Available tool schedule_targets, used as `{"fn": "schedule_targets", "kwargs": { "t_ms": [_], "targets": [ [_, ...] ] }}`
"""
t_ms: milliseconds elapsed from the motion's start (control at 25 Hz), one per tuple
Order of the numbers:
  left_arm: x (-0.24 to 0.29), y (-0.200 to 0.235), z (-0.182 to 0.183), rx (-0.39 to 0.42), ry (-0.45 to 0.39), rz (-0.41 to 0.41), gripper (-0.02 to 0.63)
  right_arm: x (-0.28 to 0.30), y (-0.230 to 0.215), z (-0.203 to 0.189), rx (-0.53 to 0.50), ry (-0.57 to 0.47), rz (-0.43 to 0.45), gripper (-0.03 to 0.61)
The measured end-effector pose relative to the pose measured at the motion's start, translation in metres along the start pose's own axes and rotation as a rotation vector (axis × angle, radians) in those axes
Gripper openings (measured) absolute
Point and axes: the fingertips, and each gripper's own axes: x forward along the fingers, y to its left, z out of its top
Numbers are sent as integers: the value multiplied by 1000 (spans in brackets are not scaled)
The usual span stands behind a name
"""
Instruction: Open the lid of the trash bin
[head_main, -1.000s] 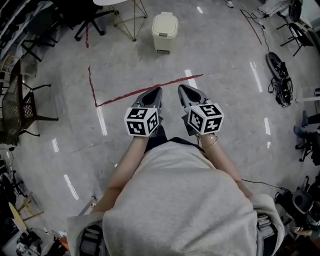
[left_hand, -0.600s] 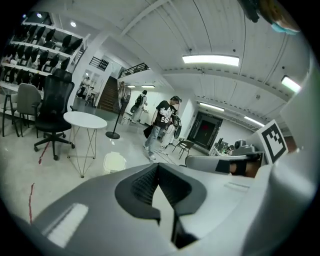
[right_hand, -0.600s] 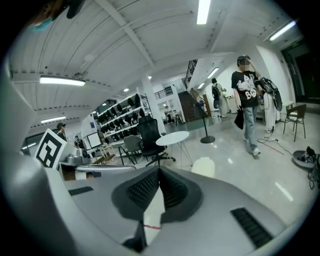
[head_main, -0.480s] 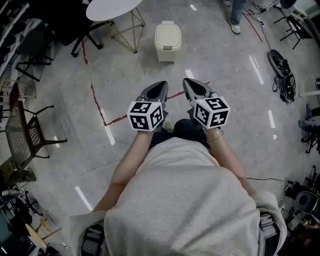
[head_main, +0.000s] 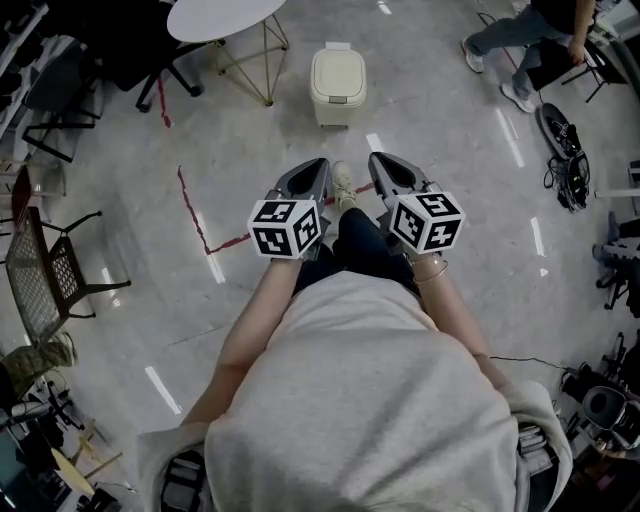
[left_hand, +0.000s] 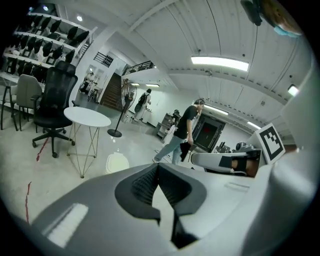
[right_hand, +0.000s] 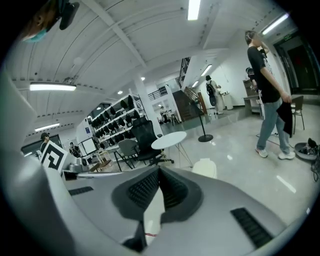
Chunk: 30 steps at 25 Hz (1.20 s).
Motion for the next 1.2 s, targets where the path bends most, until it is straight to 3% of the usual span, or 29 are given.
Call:
{"fn": "schedule_targets", "kwargs": {
  "t_ms": [320, 760, 1200],
  "targets": [
    [45, 38, 20, -13, 25, 24, 9, 57, -22, 14, 30, 34, 79, 8],
    [149, 80, 64, -53, 88, 14, 9, 155, -86, 60, 34, 119, 138, 8],
    [211, 121, 72, -140, 148, 91, 9, 215, -139, 67, 65, 228, 204, 8]
  ]
}}
